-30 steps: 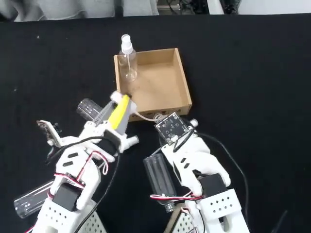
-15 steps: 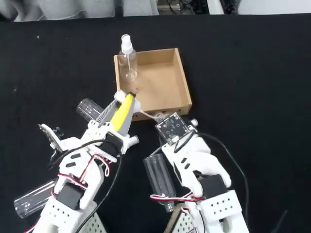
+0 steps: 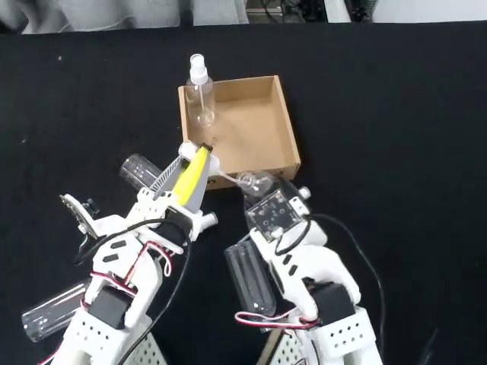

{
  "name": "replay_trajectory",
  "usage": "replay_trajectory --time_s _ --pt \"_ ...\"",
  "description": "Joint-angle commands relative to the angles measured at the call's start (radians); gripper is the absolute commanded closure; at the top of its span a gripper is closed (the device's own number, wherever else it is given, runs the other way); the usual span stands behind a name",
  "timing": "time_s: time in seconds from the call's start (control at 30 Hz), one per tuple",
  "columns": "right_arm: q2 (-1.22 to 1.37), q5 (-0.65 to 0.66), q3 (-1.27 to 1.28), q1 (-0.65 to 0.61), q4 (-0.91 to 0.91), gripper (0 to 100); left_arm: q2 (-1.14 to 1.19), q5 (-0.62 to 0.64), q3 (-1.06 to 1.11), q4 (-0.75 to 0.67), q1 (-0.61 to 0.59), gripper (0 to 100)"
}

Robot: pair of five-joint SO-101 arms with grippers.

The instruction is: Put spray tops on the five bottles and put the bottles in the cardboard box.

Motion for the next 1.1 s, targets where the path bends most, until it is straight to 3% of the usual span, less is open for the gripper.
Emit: replay_trajectory --time_s 0.0,0.53,0.73,0.9,1.07 --pt "-0.09 -0.002 -0.002 -0.071 -0.021 90.4 -0.006 0.002 0.013 -0.023 0.013 97" --pt "-0.091 -0.003 -0.013 -0.11 -0.032 90.4 -0.002 -0.008 0.018 -0.021 0.012 97" --pt "-0.093 -0.003 -0.013 -0.11 -0.034 90.4 0.0 -0.112 0.019 -0.021 0.012 97" --pt "-0.093 -0.034 -0.012 -0.104 -0.054 90.4 -0.005 -0.118 0.008 0.068 0.024 97" --pt "-0.093 -0.06 -0.012 -0.104 -0.052 90.4 -0.005 -0.118 0.008 0.069 0.024 97"
